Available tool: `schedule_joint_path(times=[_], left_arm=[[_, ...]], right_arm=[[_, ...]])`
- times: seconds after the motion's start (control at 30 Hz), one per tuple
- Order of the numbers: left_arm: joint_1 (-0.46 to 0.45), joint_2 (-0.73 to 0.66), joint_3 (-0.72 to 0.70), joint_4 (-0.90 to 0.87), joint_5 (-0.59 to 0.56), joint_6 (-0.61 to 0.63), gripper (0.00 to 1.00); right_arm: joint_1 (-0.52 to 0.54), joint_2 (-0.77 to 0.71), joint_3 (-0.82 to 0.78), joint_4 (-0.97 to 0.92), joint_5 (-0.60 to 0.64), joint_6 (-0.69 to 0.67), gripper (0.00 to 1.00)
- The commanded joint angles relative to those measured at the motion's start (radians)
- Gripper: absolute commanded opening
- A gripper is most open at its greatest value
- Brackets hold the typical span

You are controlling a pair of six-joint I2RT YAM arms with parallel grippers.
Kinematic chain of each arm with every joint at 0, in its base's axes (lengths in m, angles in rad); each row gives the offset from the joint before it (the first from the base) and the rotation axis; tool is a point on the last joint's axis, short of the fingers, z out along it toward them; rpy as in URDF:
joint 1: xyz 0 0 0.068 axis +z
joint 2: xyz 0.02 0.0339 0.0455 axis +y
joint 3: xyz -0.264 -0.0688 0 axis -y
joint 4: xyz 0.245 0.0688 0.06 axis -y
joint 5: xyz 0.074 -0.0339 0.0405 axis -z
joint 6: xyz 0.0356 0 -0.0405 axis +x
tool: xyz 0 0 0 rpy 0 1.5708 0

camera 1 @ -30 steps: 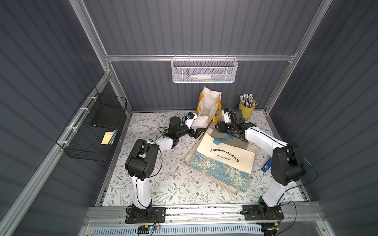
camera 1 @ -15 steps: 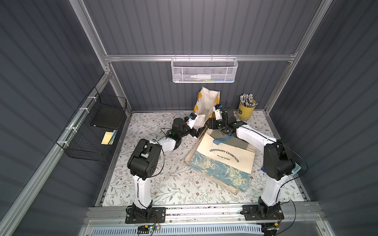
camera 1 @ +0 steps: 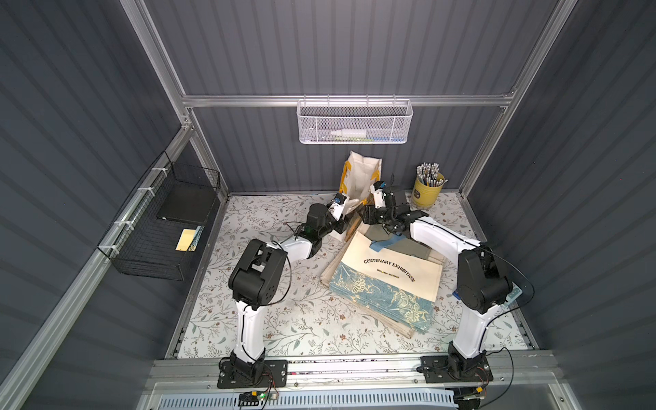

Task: Put away the canvas bag
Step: Pick up the canvas bag from the center of the board.

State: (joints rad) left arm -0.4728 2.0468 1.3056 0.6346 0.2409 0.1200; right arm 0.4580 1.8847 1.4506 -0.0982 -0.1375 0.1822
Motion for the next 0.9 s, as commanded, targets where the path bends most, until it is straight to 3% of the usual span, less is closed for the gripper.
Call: schedule_joint_path(times=[0.0,0.17,0.33,0.4,0.6,0.73,0.87], left_arm=[[-0.003,0.012,0.091,-0.101,-0.002,-0.005,0.00],[0.000,-0.077,0.061,-0.146,0.062,0.132,0.00],[0.024,-0.209,0.078,-0.328,0.190,0.288,0.00],[0.043,-0.248,0.108,-0.403,0.198,0.312,0.00],[0.101,-0.352,0.159,-0.501,0.277,0.337,0.00],[0.151,-0.377,0.253,-0.620,0.380,0.315,0.00],[0.176,-0.423,0.258,-0.670,0.521,0.357,0.00]], right_arm=[[-0.008,-0.079,-0.020,-0.039,0.036,-0.053,0.59],[-0.066,-0.182,-0.106,-0.064,-0.032,-0.073,0.58],[-0.144,-0.316,-0.239,0.025,-0.109,-0.102,0.58],[-0.174,-0.354,-0.261,0.037,-0.110,-0.107,0.59],[-0.266,-0.398,-0.297,0.055,-0.302,-0.136,0.61],[-0.329,-0.414,-0.312,0.022,-0.419,-0.155,0.63],[-0.382,-0.491,-0.403,0.102,-0.550,-0.234,0.65]])
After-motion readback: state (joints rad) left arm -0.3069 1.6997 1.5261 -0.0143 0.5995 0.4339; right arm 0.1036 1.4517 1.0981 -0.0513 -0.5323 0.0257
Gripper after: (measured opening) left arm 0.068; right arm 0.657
